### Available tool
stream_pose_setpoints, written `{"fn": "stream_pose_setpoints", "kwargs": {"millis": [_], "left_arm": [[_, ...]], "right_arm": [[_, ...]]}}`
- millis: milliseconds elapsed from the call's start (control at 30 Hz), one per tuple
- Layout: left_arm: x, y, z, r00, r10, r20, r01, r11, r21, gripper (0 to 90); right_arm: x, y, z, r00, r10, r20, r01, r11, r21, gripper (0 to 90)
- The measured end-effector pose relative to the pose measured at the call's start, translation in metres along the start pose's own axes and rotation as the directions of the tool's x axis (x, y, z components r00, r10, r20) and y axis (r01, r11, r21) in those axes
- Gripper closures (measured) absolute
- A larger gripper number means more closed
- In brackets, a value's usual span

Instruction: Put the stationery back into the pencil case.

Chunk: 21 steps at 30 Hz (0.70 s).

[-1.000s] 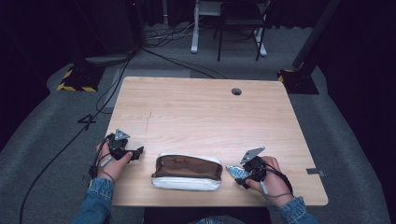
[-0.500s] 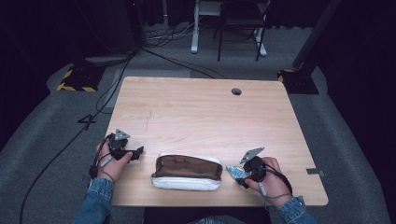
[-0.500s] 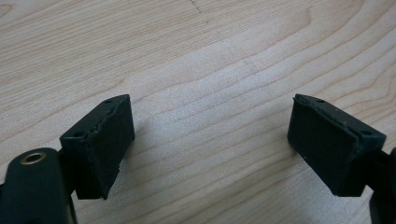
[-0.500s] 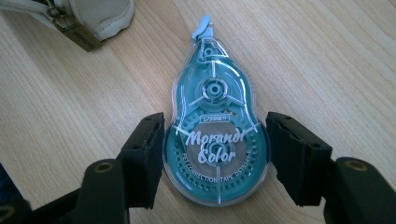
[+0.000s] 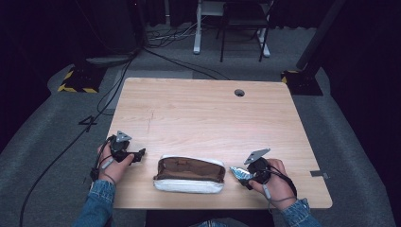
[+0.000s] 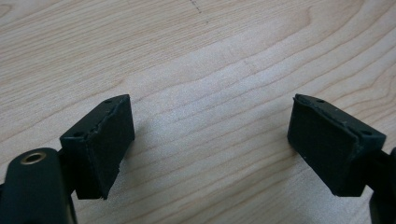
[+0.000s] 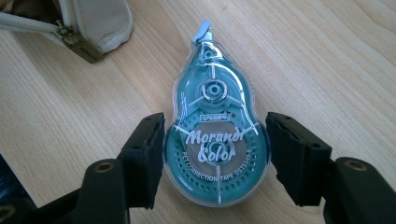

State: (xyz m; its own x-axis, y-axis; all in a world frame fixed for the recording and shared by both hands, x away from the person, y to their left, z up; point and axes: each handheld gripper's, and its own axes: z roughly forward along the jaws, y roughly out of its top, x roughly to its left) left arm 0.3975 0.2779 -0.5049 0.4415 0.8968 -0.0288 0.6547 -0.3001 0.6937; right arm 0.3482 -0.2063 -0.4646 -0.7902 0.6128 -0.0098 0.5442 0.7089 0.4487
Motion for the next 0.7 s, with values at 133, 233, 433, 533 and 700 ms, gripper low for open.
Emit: {"fn": "stream_pose_setpoints", "kwargs": {"millis": [133, 233, 433, 533, 700], "left_arm": [[0.000, 0.000, 0.000, 1.0000, 0.000, -0.001, 0.000, 1.0000, 0.000, 15.0], [0.000, 0.000, 0.000, 1.0000, -0.002, -0.001, 0.002, 1.0000, -0.001, 15.0], [0.000, 0.000, 0.000, 1.0000, 0.000, -0.001, 0.000, 1.0000, 0.000, 15.0], [0.000, 0.000, 0.000, 1.0000, 0.000, -0.001, 0.000, 1.0000, 0.000, 15.0], [0.000, 0.000, 0.000, 1.0000, 0.000, -0.001, 0.000, 1.0000, 0.000, 15.0]], "right_arm": [[0.000, 0.001, -0.005, 0.9999, 0.012, 0.000, -0.012, 1.000, -0.019, 39.9], [-0.001, 0.002, -0.011, 0.9999, 0.013, 0.008, -0.013, 0.999, -0.044, 39.9], [0.000, 0.004, -0.020, 0.9997, 0.018, 0.014, -0.017, 0.997, -0.076, 39.9], [0.000, 0.005, -0.026, 0.9997, 0.020, 0.013, -0.018, 0.995, -0.095, 39.9], [0.002, 0.007, -0.034, 0.9997, 0.017, 0.016, -0.015, 0.993, -0.121, 39.9]]}}
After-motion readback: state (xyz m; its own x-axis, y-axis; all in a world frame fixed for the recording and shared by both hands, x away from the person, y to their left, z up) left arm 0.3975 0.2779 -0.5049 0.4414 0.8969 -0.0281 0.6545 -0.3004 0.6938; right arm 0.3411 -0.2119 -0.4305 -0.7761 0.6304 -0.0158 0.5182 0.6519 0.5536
